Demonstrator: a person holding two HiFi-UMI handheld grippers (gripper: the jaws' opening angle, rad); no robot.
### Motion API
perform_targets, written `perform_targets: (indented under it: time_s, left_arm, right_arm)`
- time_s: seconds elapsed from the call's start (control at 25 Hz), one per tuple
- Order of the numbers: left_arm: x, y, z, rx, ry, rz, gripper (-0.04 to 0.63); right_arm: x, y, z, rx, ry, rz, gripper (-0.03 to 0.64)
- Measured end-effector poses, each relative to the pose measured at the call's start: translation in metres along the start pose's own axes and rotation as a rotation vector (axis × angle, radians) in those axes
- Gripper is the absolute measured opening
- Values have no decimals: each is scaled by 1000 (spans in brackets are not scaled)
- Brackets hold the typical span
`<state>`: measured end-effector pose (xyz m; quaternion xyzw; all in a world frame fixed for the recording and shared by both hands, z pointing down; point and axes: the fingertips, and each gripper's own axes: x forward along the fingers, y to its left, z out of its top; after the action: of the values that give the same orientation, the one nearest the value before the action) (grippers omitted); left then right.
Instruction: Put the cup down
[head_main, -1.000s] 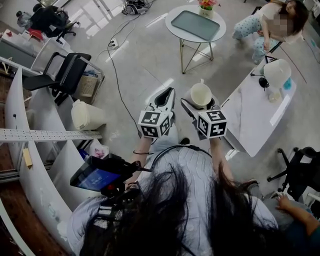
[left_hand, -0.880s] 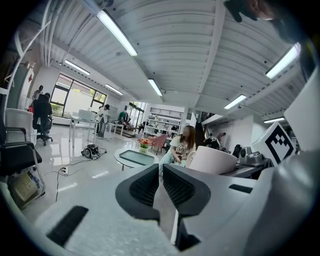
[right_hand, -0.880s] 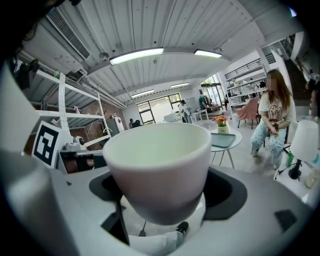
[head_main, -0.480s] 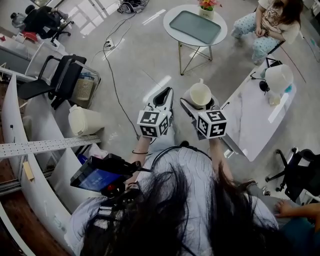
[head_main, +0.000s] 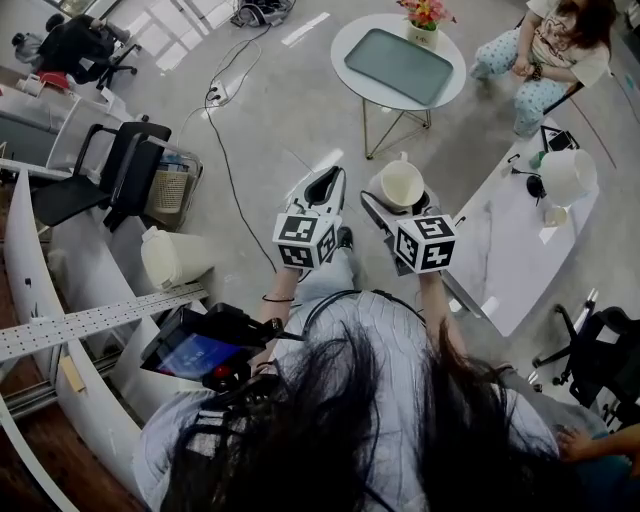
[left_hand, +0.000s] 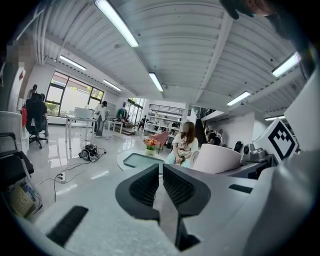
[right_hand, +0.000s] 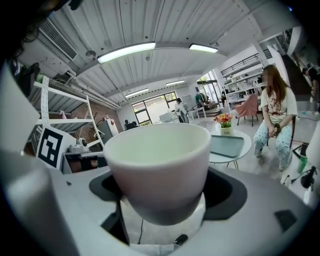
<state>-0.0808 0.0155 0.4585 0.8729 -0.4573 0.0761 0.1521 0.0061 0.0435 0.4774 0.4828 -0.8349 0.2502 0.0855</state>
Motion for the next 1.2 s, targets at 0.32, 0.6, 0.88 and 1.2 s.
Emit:
perform_targets:
  time_s: [0.32,0.6,0.88,1.2]
  left_arm:
    - [40,40,18,-11,12,-42,37]
    - [71,63,24,-9,39,-99,36]
    - [94,83,30,-11,46,-141,37]
    - [114,96,37,-15,47,-169,37]
  right_arm:
    - [45,-12,25,19,5,-43,434]
    - [77,-23,43,40,2,-87,434]
    - [106,-31,54,50,3,-122,434]
    - [125,-40,67,43,2,-146,434]
